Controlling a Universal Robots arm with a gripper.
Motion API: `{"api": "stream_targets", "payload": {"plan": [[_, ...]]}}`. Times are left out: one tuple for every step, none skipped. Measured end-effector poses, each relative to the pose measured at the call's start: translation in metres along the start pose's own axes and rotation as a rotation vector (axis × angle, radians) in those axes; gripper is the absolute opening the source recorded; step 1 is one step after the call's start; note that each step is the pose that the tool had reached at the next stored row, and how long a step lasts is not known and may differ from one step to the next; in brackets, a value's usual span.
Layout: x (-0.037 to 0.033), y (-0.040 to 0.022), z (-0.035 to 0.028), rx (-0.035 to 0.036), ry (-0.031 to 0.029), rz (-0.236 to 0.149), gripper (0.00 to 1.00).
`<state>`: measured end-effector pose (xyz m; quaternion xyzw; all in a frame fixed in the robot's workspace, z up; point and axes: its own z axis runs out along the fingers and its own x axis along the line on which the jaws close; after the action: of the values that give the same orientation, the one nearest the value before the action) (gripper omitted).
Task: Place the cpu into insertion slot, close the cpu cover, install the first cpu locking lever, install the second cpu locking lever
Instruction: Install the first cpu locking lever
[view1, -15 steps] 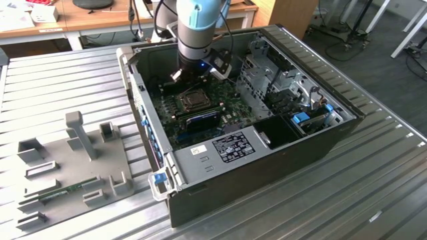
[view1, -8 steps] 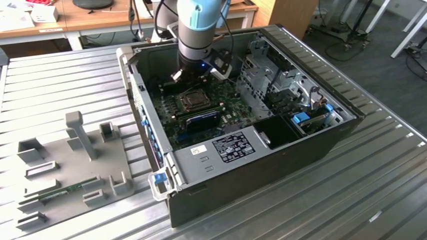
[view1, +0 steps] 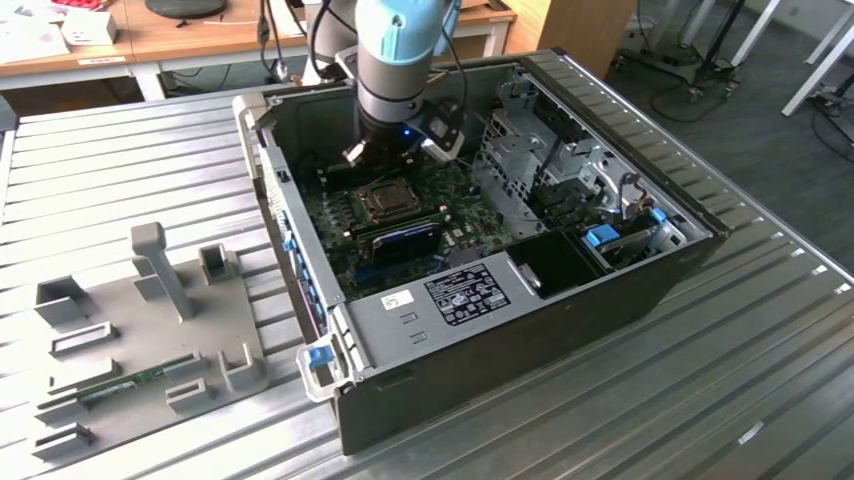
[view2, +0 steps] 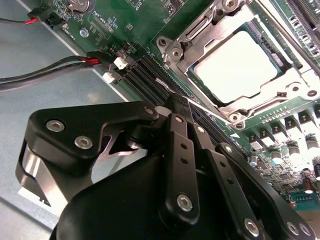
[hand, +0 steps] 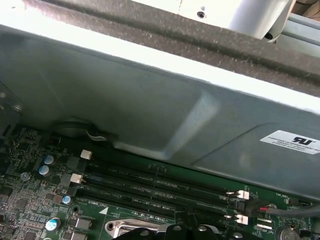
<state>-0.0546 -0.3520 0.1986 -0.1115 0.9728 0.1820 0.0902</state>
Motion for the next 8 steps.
{"api": "stream_targets", "payload": {"plan": [[0.0001, -0.0002, 0.0005, 0.0000, 0.0000, 0.000, 0.10], [0.0001, -0.0004, 0.0011, 0.0000, 0.0000, 0.000, 0.10], [0.0002, -0.0006, 0.0015, -0.0001, -0.0001, 0.000, 0.10], [0.0002, -0.0007, 0.0019, 0.0000, 0.0000, 0.000, 0.10], [0.0002, -0.0008, 0.0022, 0.0001, 0.0001, 0.000, 0.10], [0.0002, -0.0008, 0.0022, 0.0002, 0.0001, 0.000, 0.10], [0.0002, -0.0008, 0.0022, 0.0002, 0.0002, 0.000, 0.10], [0.0002, -0.0008, 0.0023, 0.0001, 0.0001, 0.000, 0.10]]}}
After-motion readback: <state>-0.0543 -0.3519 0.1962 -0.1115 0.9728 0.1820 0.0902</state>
